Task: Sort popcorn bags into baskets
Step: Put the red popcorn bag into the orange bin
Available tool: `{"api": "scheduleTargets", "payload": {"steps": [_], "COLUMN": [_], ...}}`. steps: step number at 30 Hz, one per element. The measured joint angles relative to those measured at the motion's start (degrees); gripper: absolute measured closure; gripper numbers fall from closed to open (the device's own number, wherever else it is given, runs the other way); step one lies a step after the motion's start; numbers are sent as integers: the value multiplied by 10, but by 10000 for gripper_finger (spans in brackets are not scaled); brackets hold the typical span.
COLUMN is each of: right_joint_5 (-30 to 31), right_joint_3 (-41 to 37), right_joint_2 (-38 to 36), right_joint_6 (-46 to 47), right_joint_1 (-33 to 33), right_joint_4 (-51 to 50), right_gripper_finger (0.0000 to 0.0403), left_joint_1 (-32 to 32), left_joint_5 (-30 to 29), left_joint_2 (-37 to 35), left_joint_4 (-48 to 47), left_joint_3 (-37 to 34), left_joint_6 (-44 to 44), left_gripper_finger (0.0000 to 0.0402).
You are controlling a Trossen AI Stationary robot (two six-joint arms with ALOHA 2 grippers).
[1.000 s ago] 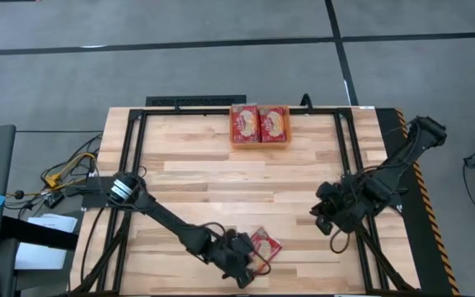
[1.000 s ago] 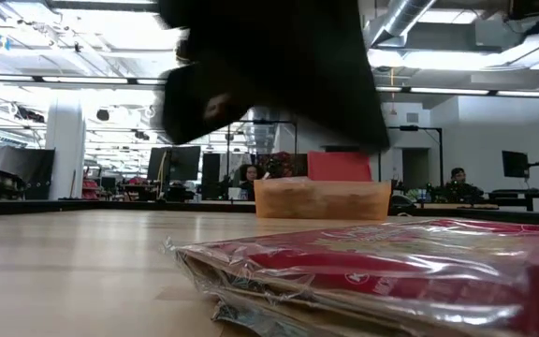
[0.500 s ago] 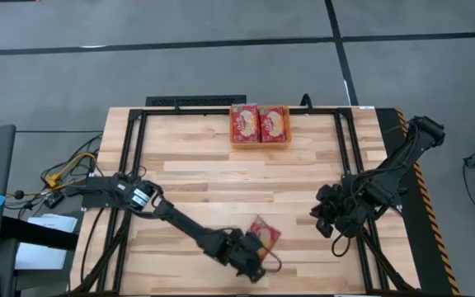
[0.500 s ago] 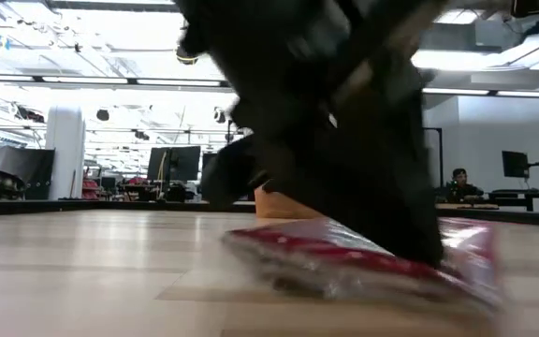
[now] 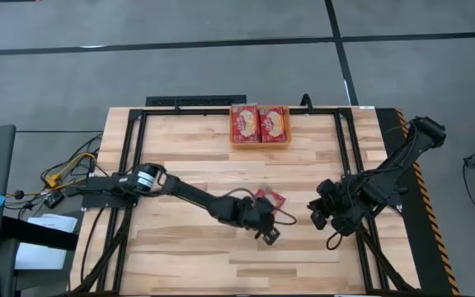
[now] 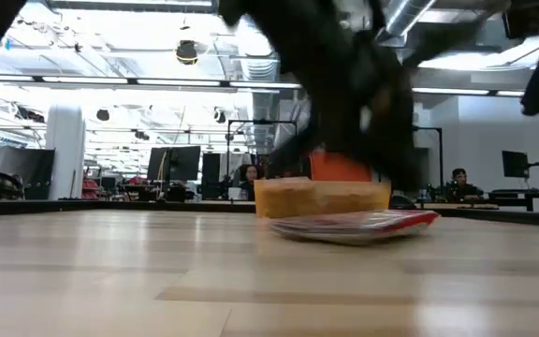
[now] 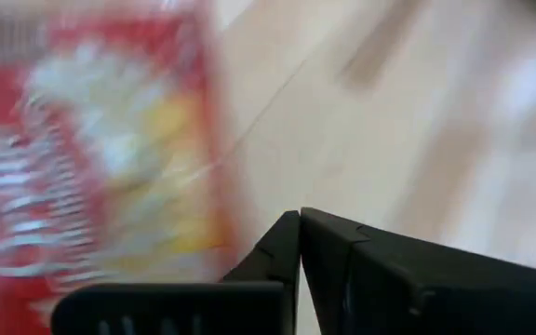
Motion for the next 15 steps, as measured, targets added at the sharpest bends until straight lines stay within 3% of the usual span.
{"api": "scheduleTargets", "payload": {"steps": [3,9,15], "right_joint_5": [2,20,35], "right_joint_3": [-24,-99,-157], "right_joint_2": [0,1,1], "right_joint_6": [21,58,84], "right_joint_1": [0,0,-24], "right_joint_4": [22,160,250], "right_gripper_finger": [305,305,305], "left_joint_1": [3,3,12], "left_joint_5": [-12,-73,-41], "left_joint_2": [-47,-77,-80], "left_joint_4": [-9,-167,-94], "left_joint_3": [4,-1,-85], "left_joint_6": [22,29,2], "left_gripper_finger": [401,401,401]}}
